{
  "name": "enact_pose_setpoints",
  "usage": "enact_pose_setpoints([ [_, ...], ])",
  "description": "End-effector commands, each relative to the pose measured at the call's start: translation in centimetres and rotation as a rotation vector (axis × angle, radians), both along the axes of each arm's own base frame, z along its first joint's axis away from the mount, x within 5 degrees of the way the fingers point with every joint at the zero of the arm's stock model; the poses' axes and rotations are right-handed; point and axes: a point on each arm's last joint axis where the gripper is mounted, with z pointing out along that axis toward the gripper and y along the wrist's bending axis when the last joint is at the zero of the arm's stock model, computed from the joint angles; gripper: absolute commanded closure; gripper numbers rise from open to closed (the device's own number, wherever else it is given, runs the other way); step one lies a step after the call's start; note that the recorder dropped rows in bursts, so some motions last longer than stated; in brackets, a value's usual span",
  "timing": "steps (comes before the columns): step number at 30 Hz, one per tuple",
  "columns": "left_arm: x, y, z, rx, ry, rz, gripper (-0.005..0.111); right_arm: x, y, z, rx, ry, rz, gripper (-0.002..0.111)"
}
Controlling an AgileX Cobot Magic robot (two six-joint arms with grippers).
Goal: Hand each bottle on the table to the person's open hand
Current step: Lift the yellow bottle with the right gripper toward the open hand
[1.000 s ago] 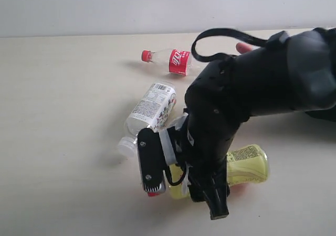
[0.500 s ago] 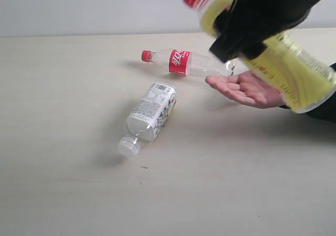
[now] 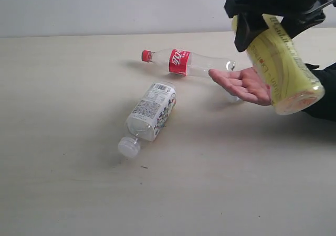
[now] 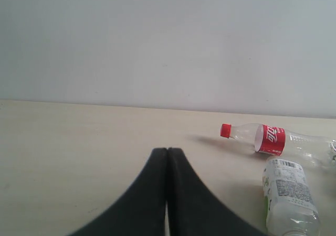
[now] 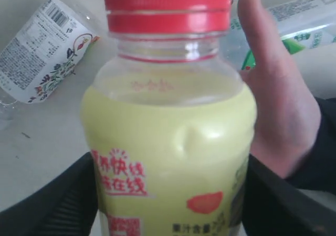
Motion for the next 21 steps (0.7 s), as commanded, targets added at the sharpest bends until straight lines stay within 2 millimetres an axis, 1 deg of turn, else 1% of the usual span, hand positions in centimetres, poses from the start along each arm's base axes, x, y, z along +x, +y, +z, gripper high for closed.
enact_pose_setpoints([
  [1,0.0,0.0,0.0,-0.008,-0.007,0.001,0.107,1.9,-0.1,-2.0,-0.006,0.013,-0.033,0.108],
  [5,0.0,0.0,0.0,-0.008,-0.007,0.001,0.107,3.1,-1.4,-3.3,-0.009,0.042,-0.093,0.108],
  [8,0.0,0.0,0.0,-0.008,-0.007,0.001,0.107,3.9,-2.6,-3.8,-0.001,0.041,-0.157,0.108],
  [9,0.0,0.0,0.0,-0.008,-0.007,0.001,0.107,4.1,-2.7,-4.0,0.005,0.041,-0.163,0.108],
  [13,0.0,0.0,0.0,-0.008,-0.007,0.001,0.107,4.9,-2.5,-4.6,0.023,0.008,-0.170,0.108],
  [16,0.0,0.0,0.0,-0.008,-0.007,0.001,0.107,5.4,-1.9,-5.2,0.080,0.007,-0.184,0.108],
  [21,0.0,0.0,0.0,-0.008,-0.007,0.001,0.107,6.2,-1.8,-6.7,0.069,0.017,-0.186,0.108],
])
